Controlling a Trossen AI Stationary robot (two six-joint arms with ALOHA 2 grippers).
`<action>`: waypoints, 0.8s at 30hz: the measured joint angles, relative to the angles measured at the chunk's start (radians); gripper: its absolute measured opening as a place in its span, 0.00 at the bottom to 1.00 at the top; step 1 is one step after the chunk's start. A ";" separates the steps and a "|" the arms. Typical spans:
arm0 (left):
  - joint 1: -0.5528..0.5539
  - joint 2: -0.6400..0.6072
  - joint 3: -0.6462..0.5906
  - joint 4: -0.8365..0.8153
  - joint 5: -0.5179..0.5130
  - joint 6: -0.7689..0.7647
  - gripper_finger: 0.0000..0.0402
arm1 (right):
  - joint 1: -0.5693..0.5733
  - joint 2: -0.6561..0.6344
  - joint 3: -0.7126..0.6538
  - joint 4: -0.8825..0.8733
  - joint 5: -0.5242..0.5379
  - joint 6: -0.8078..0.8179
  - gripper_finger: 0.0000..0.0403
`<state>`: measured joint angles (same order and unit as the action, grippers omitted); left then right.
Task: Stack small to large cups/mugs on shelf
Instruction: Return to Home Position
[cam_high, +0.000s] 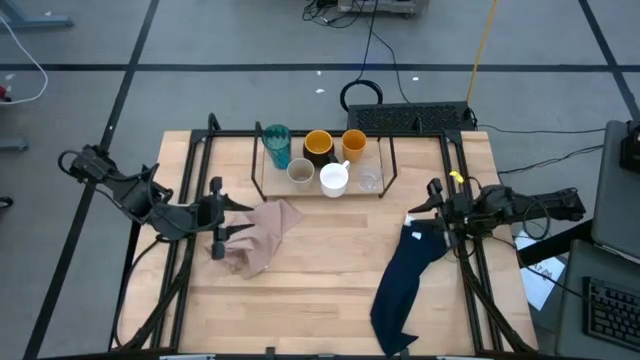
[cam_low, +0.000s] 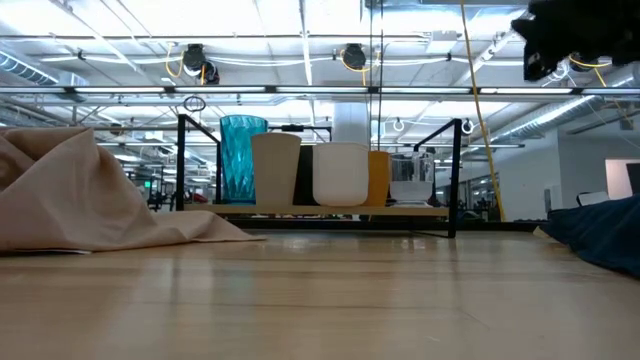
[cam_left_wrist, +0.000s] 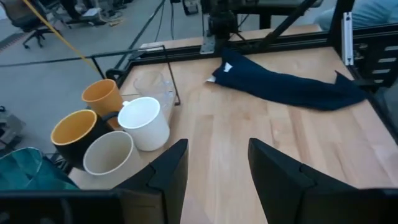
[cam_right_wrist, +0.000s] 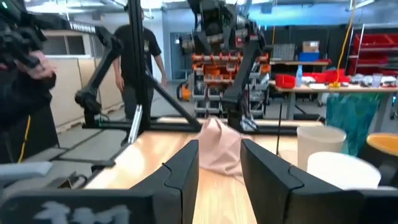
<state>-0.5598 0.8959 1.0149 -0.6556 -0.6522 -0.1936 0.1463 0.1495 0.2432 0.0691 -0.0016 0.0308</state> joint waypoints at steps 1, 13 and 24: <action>0.000 0.000 0.000 0.000 -0.006 0.001 0.42 | 0.000 0.004 -0.026 0.024 0.000 0.002 0.27; 0.000 0.000 0.000 0.002 -0.030 -0.012 0.42 | 0.000 0.006 -0.223 0.264 -0.156 0.100 0.27; 0.000 0.000 0.000 -0.002 -0.031 -0.019 0.42 | -0.103 0.005 -0.225 0.192 -0.019 0.015 0.27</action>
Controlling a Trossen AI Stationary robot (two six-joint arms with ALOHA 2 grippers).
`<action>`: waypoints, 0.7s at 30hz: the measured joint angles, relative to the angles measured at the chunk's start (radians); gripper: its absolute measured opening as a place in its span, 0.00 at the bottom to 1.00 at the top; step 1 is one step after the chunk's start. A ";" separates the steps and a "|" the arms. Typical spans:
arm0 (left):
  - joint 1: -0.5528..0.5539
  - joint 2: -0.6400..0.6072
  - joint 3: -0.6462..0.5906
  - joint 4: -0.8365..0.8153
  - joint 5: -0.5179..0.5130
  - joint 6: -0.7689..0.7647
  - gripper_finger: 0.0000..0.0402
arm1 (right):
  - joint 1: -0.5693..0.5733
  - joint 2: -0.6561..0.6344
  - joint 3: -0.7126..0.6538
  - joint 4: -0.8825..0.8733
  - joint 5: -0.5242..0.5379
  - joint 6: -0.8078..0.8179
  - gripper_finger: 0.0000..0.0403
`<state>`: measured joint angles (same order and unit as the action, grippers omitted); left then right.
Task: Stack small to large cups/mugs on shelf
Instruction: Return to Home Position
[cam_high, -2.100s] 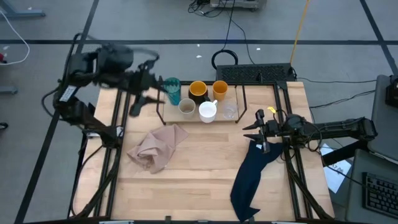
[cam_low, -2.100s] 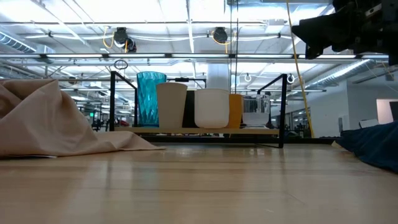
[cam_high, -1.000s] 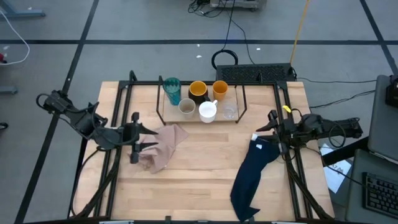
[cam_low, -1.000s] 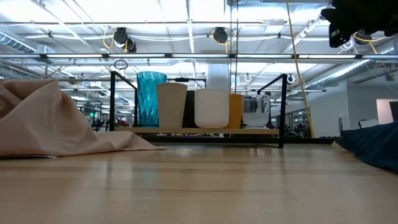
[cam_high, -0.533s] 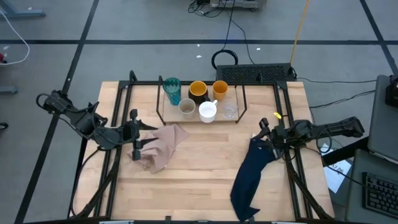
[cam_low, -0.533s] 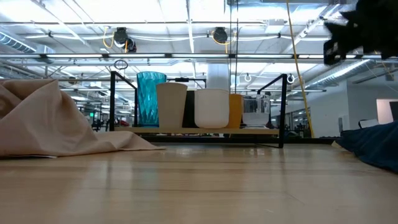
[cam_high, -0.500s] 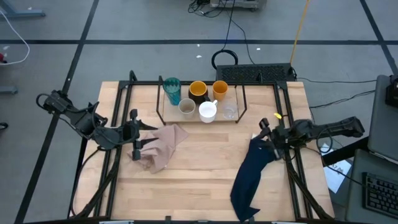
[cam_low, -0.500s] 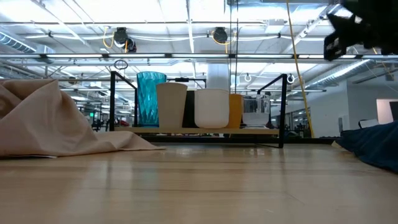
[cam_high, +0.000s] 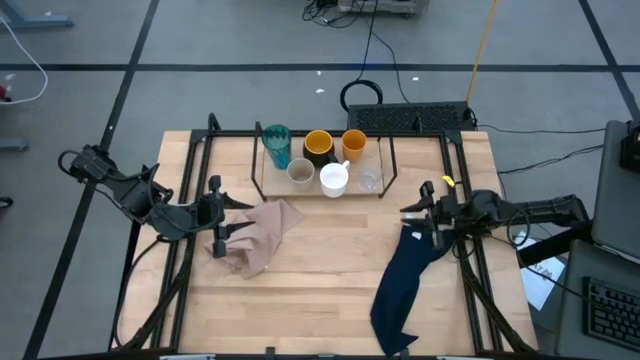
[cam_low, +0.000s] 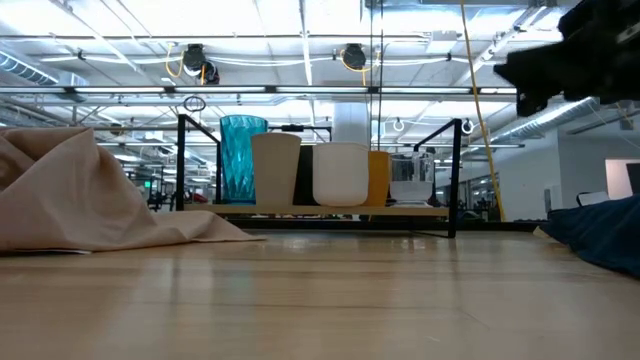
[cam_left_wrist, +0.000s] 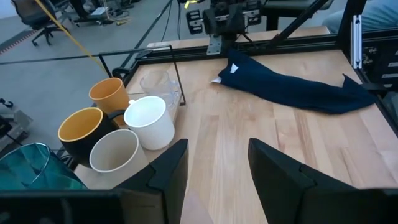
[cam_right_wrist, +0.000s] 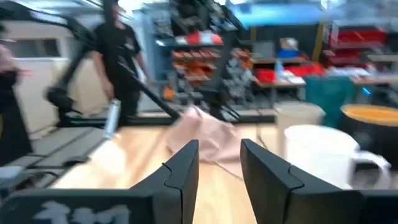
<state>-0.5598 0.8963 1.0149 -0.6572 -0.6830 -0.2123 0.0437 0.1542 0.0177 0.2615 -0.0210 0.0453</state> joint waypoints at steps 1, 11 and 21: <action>0.000 0.000 0.000 -0.002 0.000 0.000 0.42 | -0.022 0.000 0.000 -0.017 0.001 0.005 0.27; 0.000 0.000 0.000 -0.005 0.000 0.009 0.42 | -0.241 0.000 -0.001 -0.046 -0.083 0.072 0.27; 0.000 0.008 -0.002 -0.005 -0.009 0.016 0.42 | -0.265 0.001 -0.002 -0.167 -0.166 0.086 0.27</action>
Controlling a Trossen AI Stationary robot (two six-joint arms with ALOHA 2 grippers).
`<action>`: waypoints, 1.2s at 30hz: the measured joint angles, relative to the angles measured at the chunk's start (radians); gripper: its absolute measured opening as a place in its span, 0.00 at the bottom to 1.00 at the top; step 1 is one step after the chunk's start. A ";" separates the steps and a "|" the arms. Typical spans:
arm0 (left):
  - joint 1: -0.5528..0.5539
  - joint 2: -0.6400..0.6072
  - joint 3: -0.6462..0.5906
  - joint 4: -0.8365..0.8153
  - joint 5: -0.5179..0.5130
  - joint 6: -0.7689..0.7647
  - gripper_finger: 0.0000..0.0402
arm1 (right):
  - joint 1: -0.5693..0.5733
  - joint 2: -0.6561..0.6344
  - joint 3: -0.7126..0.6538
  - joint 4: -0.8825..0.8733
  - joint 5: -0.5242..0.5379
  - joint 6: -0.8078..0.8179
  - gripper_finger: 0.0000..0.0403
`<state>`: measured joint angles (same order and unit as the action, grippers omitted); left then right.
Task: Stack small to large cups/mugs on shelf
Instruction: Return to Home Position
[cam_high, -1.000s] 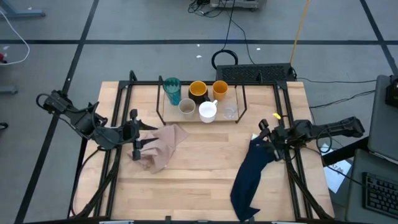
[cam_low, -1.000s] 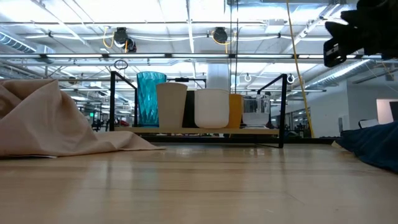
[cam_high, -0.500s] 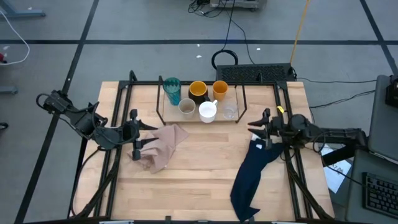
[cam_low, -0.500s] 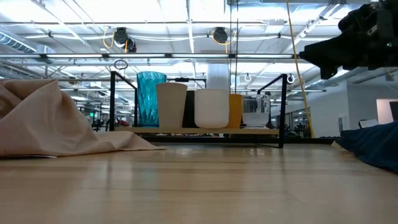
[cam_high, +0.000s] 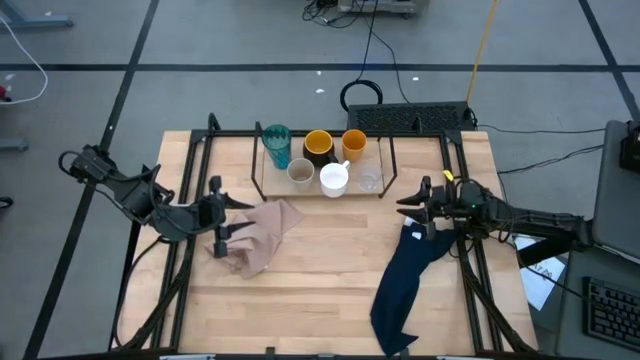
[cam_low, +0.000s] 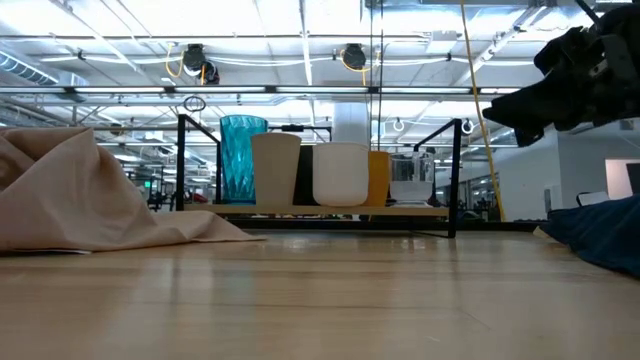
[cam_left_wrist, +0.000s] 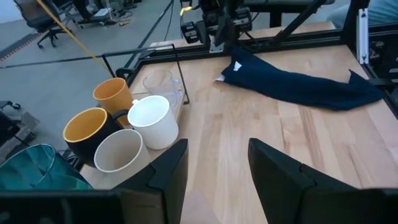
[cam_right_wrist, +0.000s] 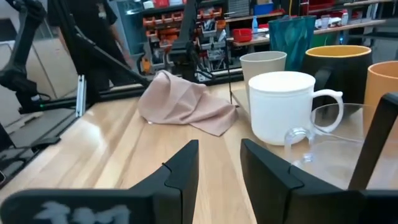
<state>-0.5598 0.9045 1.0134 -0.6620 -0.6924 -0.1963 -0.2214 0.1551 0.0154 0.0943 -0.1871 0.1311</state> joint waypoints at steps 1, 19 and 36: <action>0.000 0.000 0.000 0.000 -0.006 -0.003 0.42 | 0.000 0.000 0.000 -0.003 0.000 -0.007 0.27; 0.000 0.028 0.000 0.003 -0.055 -0.050 0.42 | 0.000 0.000 0.000 0.084 0.035 -0.041 0.27; -0.062 0.163 -0.277 0.603 0.160 -0.031 0.42 | 0.000 0.000 0.000 0.113 0.034 -0.012 0.27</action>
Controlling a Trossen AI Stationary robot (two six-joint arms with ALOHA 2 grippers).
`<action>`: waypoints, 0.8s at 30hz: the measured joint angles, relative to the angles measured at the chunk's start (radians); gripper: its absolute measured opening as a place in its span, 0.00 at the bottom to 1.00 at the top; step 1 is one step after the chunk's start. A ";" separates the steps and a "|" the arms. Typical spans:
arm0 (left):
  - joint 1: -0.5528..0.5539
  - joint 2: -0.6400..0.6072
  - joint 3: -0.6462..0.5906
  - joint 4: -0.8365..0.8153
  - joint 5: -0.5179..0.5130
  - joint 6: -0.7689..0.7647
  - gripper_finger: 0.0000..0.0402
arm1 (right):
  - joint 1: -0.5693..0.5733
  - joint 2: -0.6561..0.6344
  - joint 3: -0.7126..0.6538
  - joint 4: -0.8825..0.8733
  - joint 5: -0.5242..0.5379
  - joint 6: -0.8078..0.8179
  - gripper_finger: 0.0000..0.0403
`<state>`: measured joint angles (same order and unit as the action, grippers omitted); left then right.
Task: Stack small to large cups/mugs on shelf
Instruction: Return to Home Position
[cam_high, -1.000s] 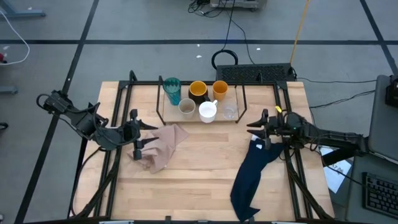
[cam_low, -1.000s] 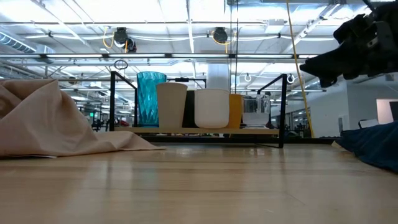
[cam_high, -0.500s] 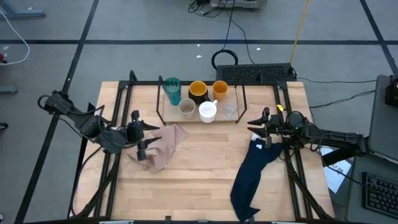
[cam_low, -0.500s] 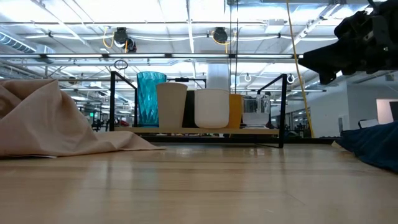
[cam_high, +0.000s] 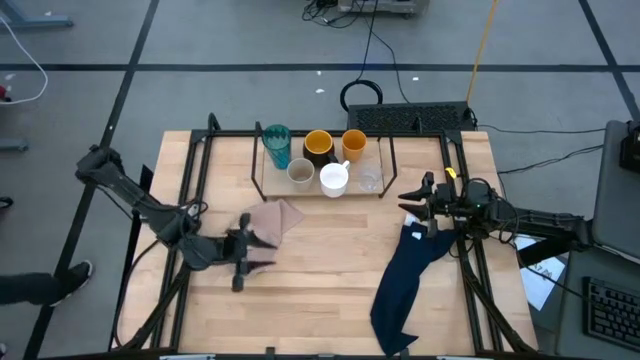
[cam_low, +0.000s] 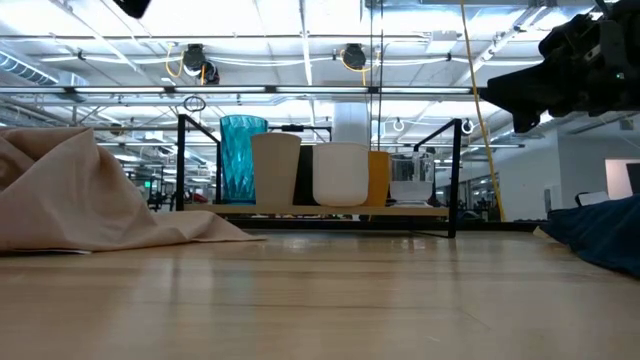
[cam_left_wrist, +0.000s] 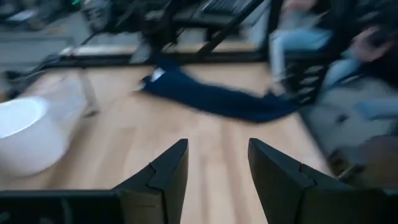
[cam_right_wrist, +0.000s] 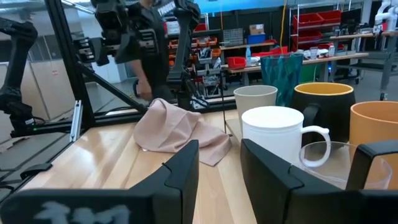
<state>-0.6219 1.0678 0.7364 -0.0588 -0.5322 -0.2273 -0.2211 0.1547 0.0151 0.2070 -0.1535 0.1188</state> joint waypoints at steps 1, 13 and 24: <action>0.010 -0.011 -0.034 0.069 0.042 0.018 0.42 | 0.000 0.000 0.000 0.001 0.000 0.000 0.27; 0.200 -0.487 -0.328 0.154 0.121 0.189 0.42 | 0.000 0.000 0.000 0.006 0.000 0.052 0.27; 0.235 -0.908 -0.554 0.140 0.150 0.249 0.42 | 0.000 0.000 0.000 0.018 0.006 0.053 0.27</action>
<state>-0.3872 0.1602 0.1822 0.0812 -0.3821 0.0214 -0.2207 0.1550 0.0151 0.2253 -0.1475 0.1715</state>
